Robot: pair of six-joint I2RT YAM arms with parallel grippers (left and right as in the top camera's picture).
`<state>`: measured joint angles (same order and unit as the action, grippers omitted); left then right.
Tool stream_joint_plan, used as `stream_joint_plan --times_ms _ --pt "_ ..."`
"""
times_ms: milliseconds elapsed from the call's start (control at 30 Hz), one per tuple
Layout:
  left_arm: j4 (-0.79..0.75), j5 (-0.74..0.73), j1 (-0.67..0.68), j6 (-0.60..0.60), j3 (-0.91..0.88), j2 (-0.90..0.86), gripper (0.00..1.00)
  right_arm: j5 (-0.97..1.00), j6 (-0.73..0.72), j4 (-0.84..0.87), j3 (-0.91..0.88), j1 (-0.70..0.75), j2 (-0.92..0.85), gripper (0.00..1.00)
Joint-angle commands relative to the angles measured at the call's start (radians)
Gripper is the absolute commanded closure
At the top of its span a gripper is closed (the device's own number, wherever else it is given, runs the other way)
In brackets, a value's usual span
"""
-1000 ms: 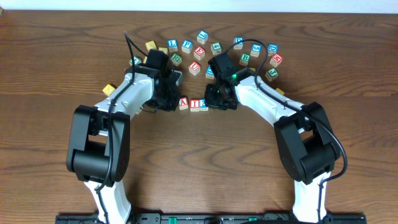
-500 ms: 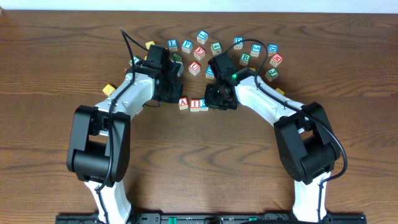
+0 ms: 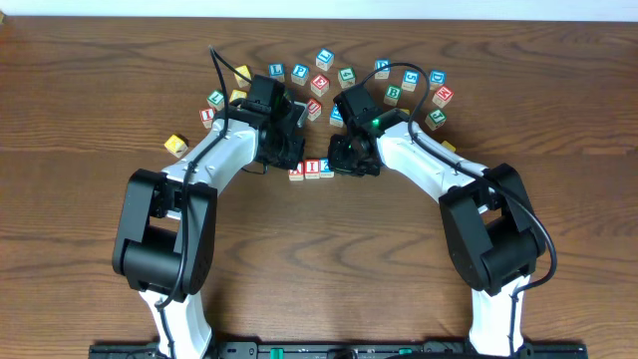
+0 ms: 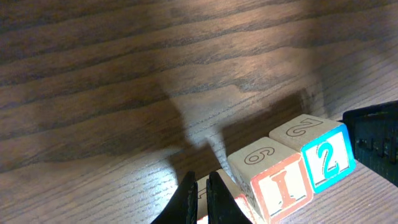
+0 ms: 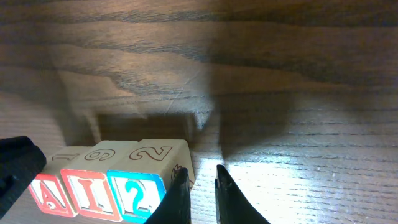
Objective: Spell out AI2
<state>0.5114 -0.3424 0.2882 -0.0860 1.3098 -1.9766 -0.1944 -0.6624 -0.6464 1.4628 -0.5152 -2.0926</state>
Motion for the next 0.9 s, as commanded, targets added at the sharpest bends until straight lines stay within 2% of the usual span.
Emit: stream_joint_plan --times_ms 0,200,433,600,733,867 --pt "0.002 -0.011 -0.003 -0.018 0.021 0.02 0.92 0.001 -0.01 0.0 -0.006 -0.008 -0.014 0.91" --pt "0.001 0.063 -0.025 -0.016 0.048 0.021 0.93 0.001 -0.009 0.0 -0.006 -0.008 -0.014 0.91" --pt "0.092 0.057 -0.08 -0.014 0.143 0.038 0.92 0.002 -0.009 0.0 -0.006 -0.008 -0.014 0.89" --pt "0.211 0.037 -0.068 -0.028 0.123 0.035 0.92 0.002 -0.01 0.0 -0.006 -0.008 -0.017 0.89" --pt "0.247 0.037 -0.066 0.048 0.08 0.035 0.92 0.002 -0.01 0.0 -0.006 -0.008 -0.018 0.9" --pt "0.274 0.037 -0.065 0.063 0.05 0.035 0.93 0.002 -0.01 0.0 -0.006 -0.008 -0.019 0.9"
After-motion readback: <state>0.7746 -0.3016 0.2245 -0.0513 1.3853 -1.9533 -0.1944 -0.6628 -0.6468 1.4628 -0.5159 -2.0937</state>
